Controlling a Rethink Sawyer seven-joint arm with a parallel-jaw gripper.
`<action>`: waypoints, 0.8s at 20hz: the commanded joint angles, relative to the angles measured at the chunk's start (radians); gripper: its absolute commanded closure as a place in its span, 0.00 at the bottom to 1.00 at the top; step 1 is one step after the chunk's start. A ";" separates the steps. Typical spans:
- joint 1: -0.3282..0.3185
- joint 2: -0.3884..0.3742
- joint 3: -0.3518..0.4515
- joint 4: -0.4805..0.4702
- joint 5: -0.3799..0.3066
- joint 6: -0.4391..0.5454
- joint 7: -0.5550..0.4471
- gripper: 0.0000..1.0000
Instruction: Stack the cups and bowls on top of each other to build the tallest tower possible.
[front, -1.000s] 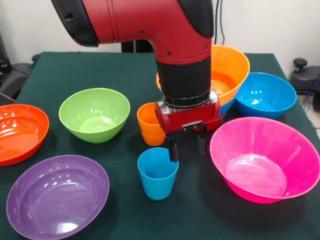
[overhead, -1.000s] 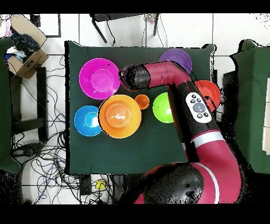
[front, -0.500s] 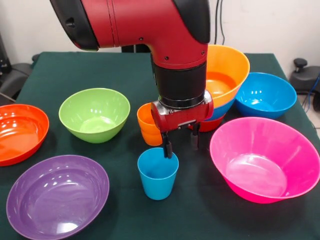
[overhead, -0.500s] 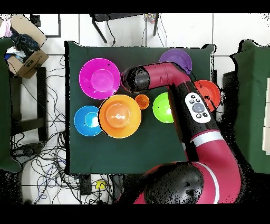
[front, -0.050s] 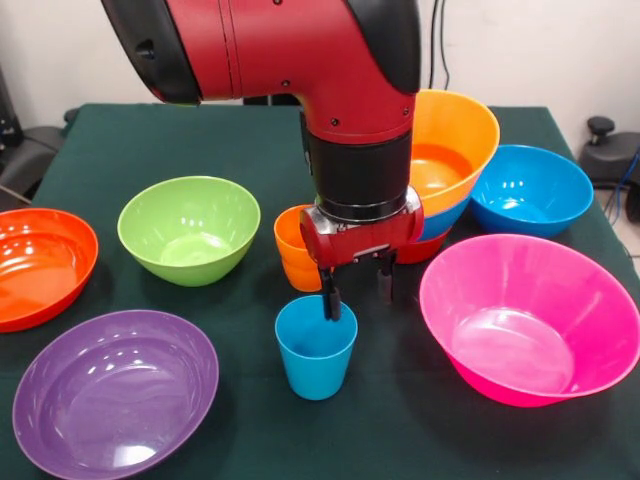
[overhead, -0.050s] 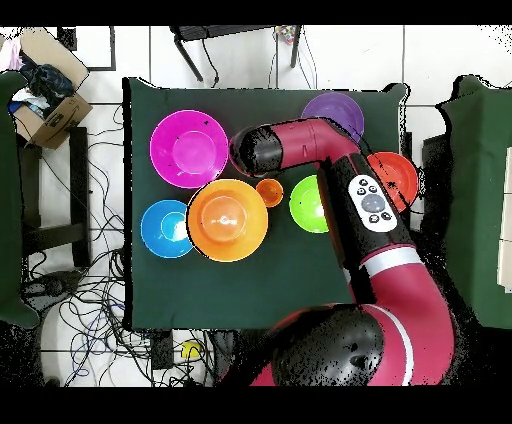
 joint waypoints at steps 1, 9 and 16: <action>0.022 0.032 -0.029 -0.068 -0.105 0.125 -0.320 0.00; 0.017 0.041 -0.025 -0.065 -0.118 0.118 -0.311 0.00; 0.006 0.043 -0.023 -0.039 -0.125 0.086 -0.299 0.00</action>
